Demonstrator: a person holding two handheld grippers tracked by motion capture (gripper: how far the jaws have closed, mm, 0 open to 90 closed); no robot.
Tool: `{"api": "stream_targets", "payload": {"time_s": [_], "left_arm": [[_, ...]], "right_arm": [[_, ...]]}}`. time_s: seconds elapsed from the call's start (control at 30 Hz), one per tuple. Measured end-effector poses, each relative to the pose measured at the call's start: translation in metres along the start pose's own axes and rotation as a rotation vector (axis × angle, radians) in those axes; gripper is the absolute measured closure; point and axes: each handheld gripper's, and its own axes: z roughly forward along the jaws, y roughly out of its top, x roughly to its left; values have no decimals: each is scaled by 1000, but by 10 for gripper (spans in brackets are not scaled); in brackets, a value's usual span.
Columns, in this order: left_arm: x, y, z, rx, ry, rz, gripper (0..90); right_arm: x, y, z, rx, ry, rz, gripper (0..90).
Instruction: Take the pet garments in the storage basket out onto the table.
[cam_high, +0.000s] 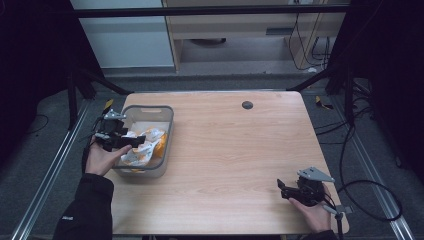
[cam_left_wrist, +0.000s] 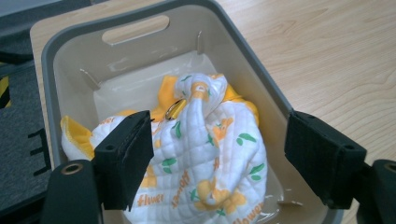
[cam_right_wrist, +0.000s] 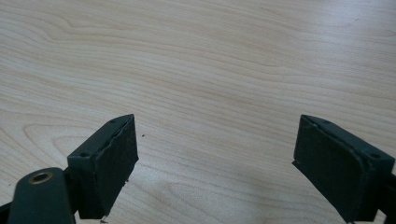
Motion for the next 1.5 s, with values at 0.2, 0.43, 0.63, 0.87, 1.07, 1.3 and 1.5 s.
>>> {"api": "stream_targets", "payload": {"time_s": [0.2, 0.43, 0.63, 0.87, 1.07, 1.3, 1.5], "left_arm": [[3, 3, 5, 31, 8, 12, 241], [4, 6, 13, 68, 10, 13, 252], [6, 6, 21, 97, 21, 14, 264], [9, 3, 30, 131, 13, 6, 298], [12, 0, 33, 146, 3, -2, 345], [14, -5, 43, 181, -18, 2, 406], [13, -6, 49, 209, 2, 4, 530]], "right_arm": [[0, 0, 0, 3, 0, 0, 134], [1, 0, 0, 10, 3, 0, 134], [1, -1, 1, 13, 1, -6, 134], [1, -1, 2, 18, 5, -9, 133], [1, -1, 2, 23, 8, -8, 133], [2, -1, 2, 26, 14, -11, 132], [2, -1, 3, 31, 16, -10, 131]]}}
